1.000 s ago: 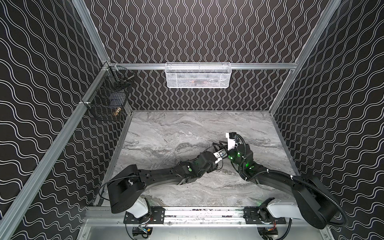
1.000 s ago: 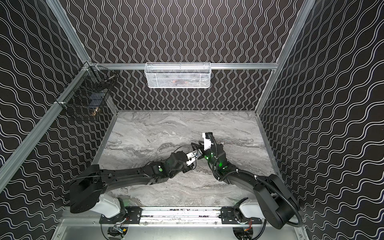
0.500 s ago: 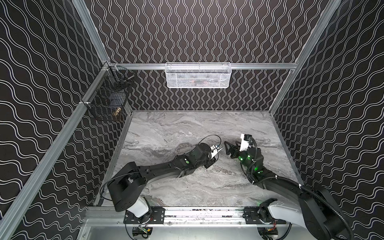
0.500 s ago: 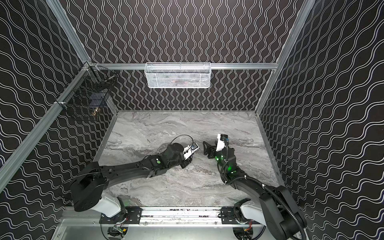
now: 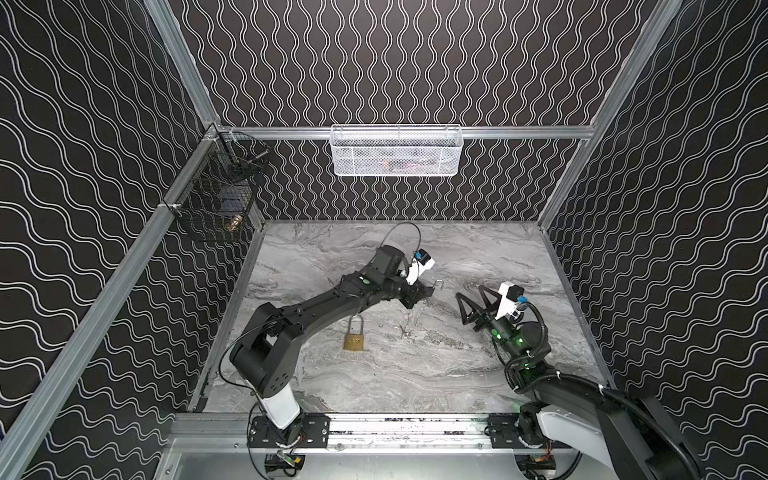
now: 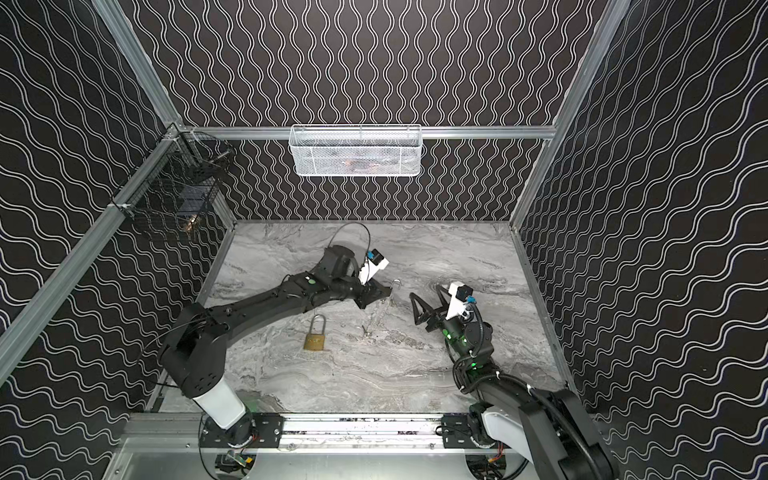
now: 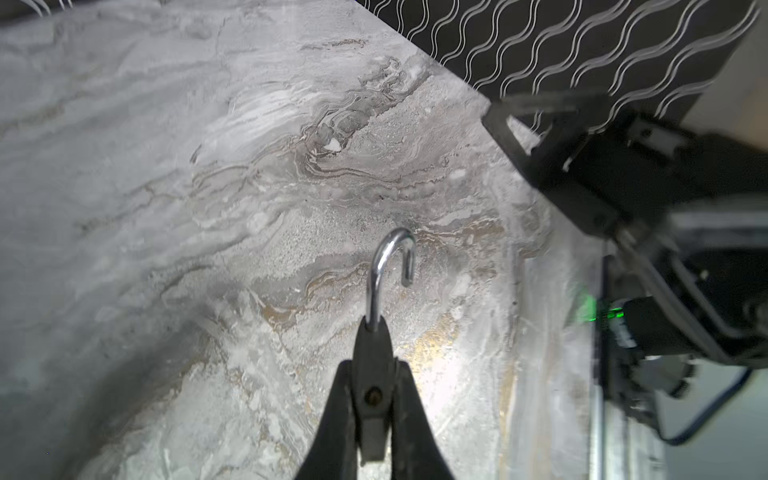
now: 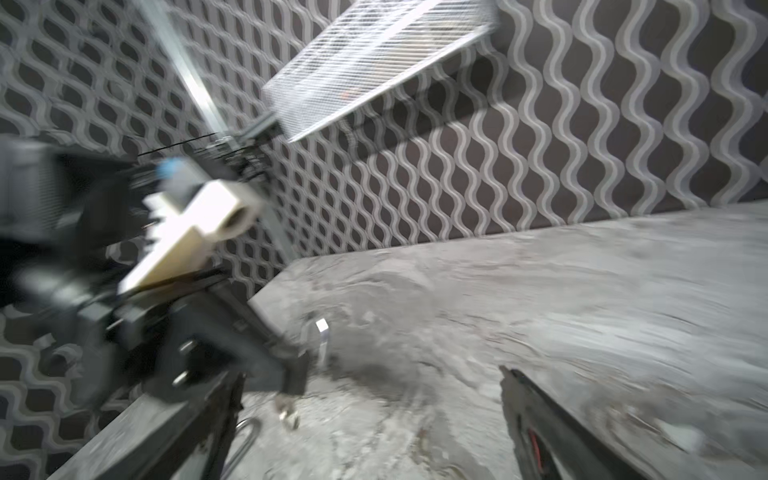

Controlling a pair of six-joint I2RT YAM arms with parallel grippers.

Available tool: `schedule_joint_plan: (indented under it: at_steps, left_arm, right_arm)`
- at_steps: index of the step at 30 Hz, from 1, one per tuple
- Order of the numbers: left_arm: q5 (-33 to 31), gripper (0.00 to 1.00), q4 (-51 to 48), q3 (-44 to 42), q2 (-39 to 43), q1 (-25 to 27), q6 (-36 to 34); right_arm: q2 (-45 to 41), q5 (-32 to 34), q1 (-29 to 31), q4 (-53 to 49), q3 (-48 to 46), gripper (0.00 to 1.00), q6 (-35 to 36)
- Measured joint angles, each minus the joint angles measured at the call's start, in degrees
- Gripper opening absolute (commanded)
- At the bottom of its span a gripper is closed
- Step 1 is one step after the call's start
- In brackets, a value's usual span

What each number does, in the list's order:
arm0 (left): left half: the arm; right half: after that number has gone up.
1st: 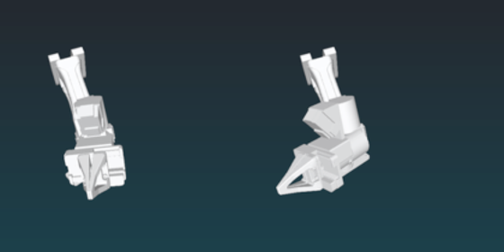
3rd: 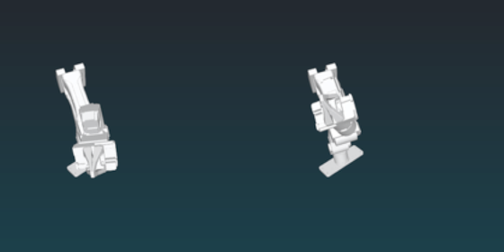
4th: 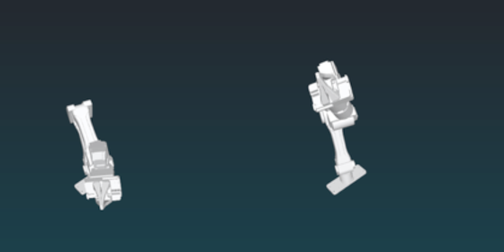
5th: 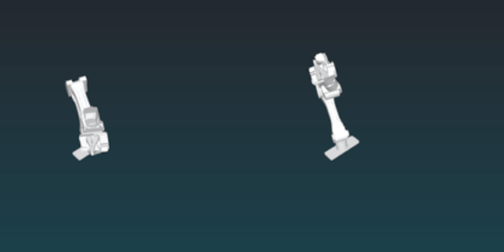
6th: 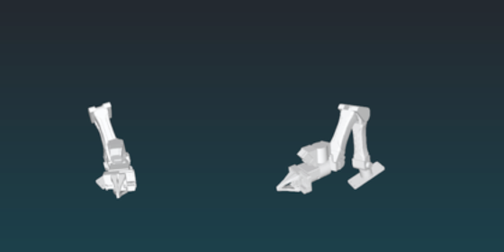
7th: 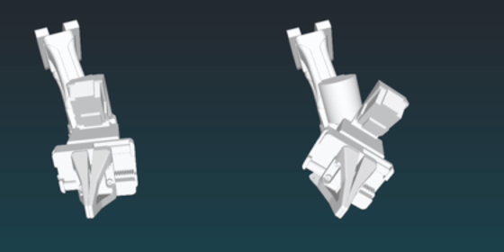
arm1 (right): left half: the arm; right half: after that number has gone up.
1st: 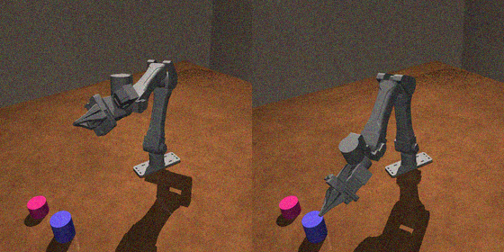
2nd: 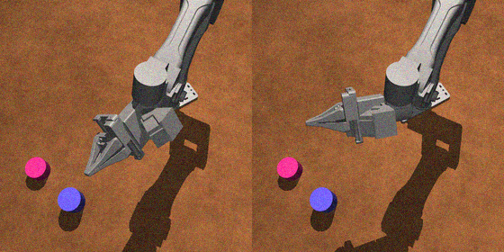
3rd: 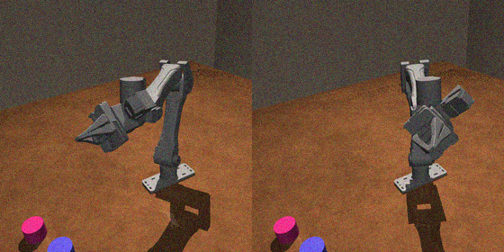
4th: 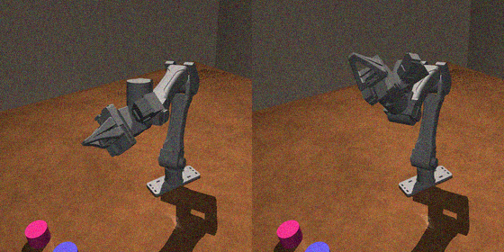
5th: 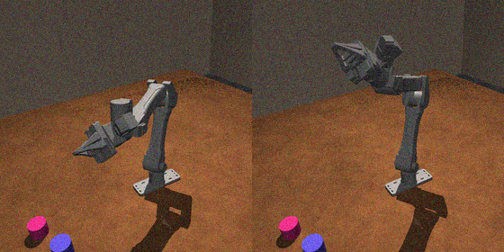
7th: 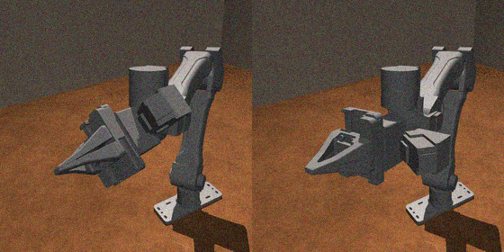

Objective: Unlock with the key
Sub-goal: 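Lift the open black padlock with the left gripper, carrying it farther away, then lower the black padlock onto the table and open the left gripper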

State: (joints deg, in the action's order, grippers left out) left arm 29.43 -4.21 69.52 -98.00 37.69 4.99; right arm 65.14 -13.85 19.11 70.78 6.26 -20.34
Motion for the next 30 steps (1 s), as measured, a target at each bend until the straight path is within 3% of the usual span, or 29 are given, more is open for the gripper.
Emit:
schedule_joint_plan:
  at_steps: [4, 8, 13, 18, 30]
  left_arm:
    - [6.7, 0.0, 0.3, 1.4, -1.4, -4.2, 5.9]
    - [9.5, 0.0, -3.8, 8.7, -5.5, -5.7, 10.0]
    - [6.9, 0.0, -13.8, 20.5, -14.1, -7.9, 11.6]
    - [4.2, 0.0, -20.4, 26.7, -21.3, -10.1, 13.5]
    - [2.1, 0.0, -20.3, 33.4, -33.5, -13.8, 21.2]
  right_arm:
    - [5.4, -6.7, 0.5, 7.2, 0.5, 0.99, 0.0]
    - [6.9, -8.1, 0.6, 10.8, 0.5, 0.99, -0.1]
    - [6.6, -9.2, 0.6, 11.0, 1.3, 0.99, 0.0]
    - [7.5, -8.9, 0.6, 11.1, 1.3, 0.99, 0.0]
    - [8.6, -8.0, 0.6, 11.0, 2.3, 0.99, -0.2]
